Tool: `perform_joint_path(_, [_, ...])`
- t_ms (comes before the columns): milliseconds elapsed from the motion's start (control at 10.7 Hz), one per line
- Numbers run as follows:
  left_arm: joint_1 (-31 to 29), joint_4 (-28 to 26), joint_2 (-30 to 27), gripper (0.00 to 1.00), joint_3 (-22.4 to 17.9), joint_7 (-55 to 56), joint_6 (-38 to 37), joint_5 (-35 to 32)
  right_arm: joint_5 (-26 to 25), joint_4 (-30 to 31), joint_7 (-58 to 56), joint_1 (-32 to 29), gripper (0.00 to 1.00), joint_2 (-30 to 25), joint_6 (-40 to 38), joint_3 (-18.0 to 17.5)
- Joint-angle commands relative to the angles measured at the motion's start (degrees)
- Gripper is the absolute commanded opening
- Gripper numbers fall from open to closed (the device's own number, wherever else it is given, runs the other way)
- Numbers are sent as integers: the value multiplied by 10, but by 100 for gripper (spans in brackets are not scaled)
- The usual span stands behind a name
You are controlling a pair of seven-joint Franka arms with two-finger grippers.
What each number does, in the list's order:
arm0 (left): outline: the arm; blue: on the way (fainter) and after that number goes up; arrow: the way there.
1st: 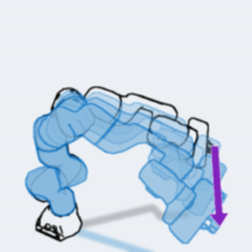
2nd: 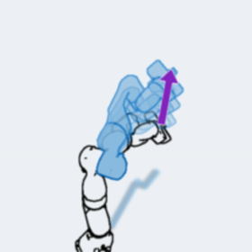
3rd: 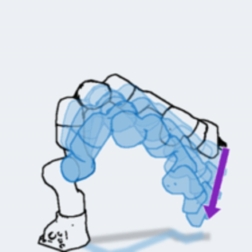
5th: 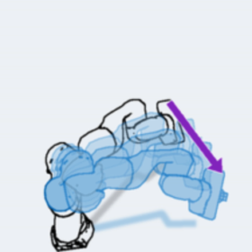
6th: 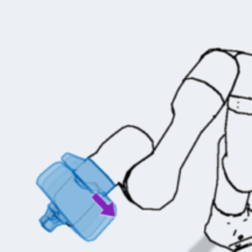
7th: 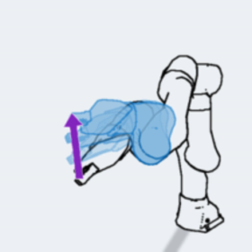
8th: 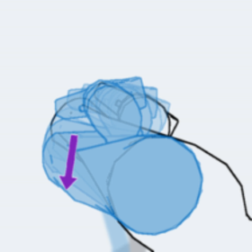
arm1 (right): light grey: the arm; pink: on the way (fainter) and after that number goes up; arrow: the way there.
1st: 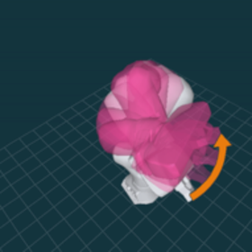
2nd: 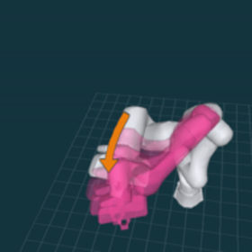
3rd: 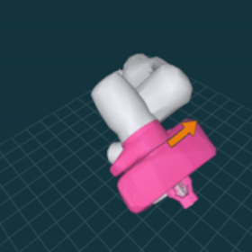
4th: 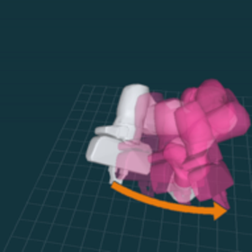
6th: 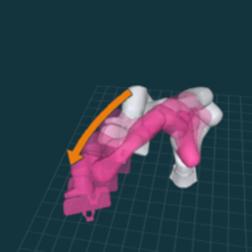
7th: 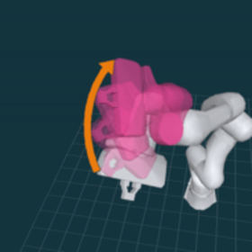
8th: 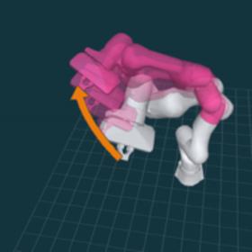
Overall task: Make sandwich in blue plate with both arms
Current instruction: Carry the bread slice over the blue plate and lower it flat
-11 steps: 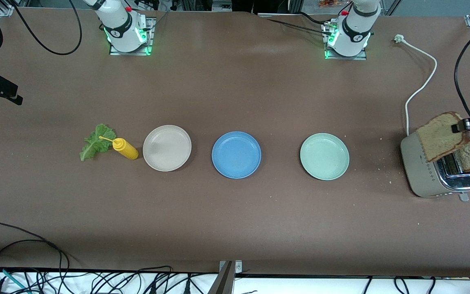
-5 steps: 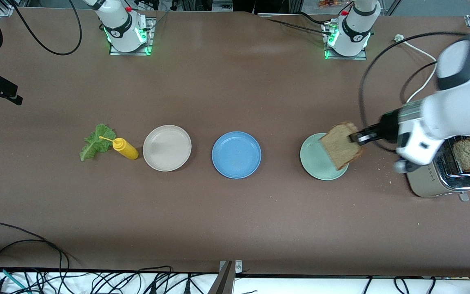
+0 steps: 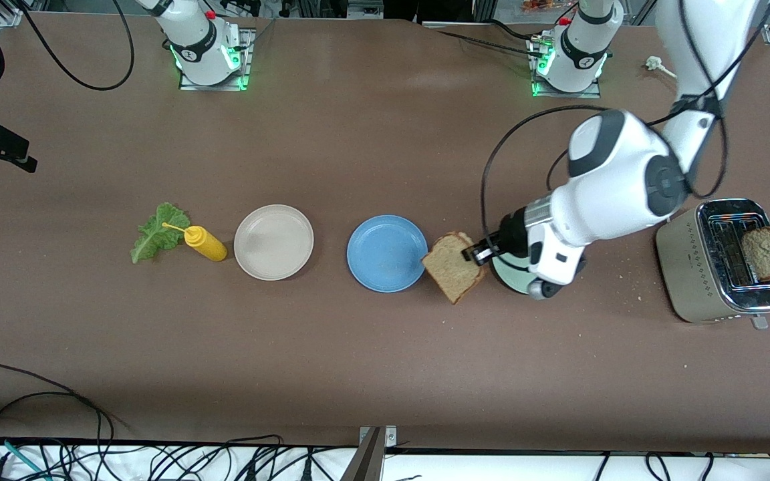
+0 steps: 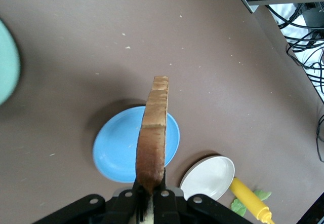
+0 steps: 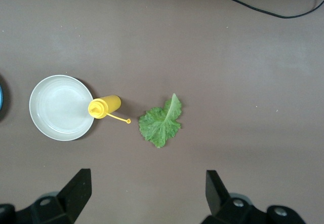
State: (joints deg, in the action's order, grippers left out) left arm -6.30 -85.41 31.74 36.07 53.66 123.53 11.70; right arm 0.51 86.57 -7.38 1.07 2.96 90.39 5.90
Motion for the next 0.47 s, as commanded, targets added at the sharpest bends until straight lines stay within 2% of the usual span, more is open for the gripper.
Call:
perform_joint_path(0, [57, -25, 42, 0, -3, 7, 110, 15, 10, -7, 4, -2, 100, 2, -11, 0])
perform_joint_path(187, [95, -20, 67, 0, -4, 8, 148, 17, 10, -5, 3, -1, 100, 2, -11, -1])
perform_joint_path(374, [110, -20, 83, 0, -5, 8, 152, 17, 10, -5, 3, -1, 100, 2, -11, -1])
